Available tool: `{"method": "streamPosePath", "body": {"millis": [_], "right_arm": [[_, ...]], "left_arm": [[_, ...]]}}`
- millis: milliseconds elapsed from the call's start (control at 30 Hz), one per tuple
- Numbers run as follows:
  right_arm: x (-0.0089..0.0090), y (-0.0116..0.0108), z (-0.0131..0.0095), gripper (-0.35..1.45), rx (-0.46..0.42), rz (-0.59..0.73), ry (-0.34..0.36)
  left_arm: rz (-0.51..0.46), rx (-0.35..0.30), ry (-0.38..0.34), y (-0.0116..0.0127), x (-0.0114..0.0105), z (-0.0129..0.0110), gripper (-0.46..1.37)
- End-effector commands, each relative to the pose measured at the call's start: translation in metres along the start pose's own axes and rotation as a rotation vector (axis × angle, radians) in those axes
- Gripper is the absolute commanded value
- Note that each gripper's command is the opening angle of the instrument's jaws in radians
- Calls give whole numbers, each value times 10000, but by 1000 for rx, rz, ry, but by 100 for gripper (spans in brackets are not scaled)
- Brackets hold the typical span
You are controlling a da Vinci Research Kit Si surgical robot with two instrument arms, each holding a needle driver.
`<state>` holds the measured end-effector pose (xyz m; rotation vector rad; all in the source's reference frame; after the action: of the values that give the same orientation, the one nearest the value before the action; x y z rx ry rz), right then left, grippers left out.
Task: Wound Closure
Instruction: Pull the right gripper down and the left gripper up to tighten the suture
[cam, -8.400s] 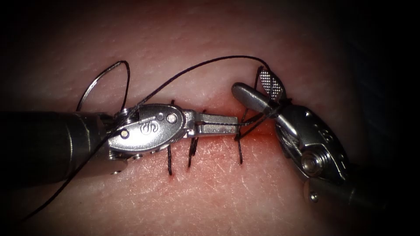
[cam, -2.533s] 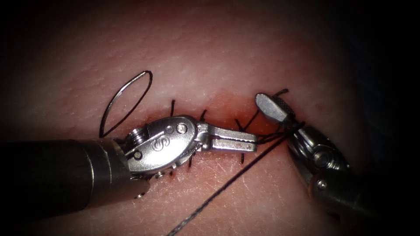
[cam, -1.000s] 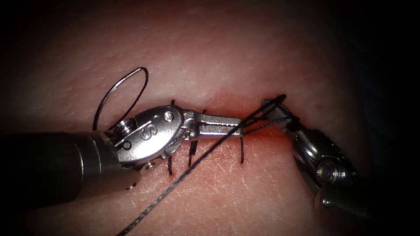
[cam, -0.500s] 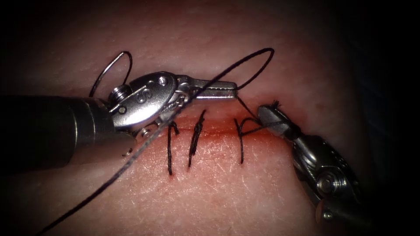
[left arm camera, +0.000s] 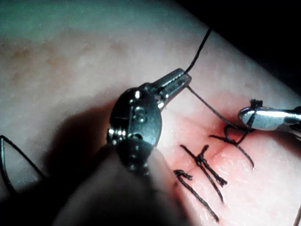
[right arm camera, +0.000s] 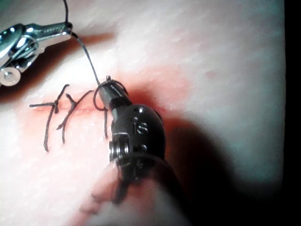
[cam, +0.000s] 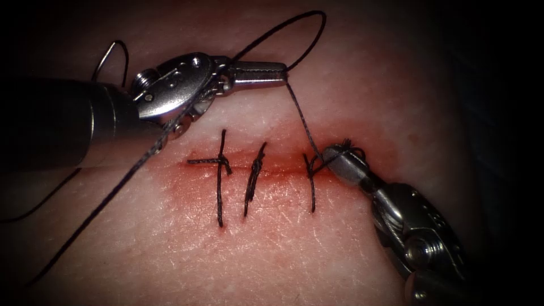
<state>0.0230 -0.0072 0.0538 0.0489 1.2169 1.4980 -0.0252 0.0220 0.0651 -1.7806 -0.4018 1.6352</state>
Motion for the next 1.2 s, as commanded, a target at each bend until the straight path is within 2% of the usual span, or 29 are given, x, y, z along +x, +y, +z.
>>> {"method": "streamPosePath", "body": {"millis": [33,267,700,1200], "right_arm": [[0,-1,-1,-35,-1,-6,-4],[-2,-5,-5,-35,31,-33,-32],[-17,-14,-12,-35,95,-53,-82],[-31,-19,-19,-35,119,-74,-104]], "left_arm": [[1,-6,1,-2,0,-1,-35],[0,-2,1,-17,0,1,-35],[-4,42,6,-57,2,7,-35],[44,78,13,-103,30,14,-35]]}}
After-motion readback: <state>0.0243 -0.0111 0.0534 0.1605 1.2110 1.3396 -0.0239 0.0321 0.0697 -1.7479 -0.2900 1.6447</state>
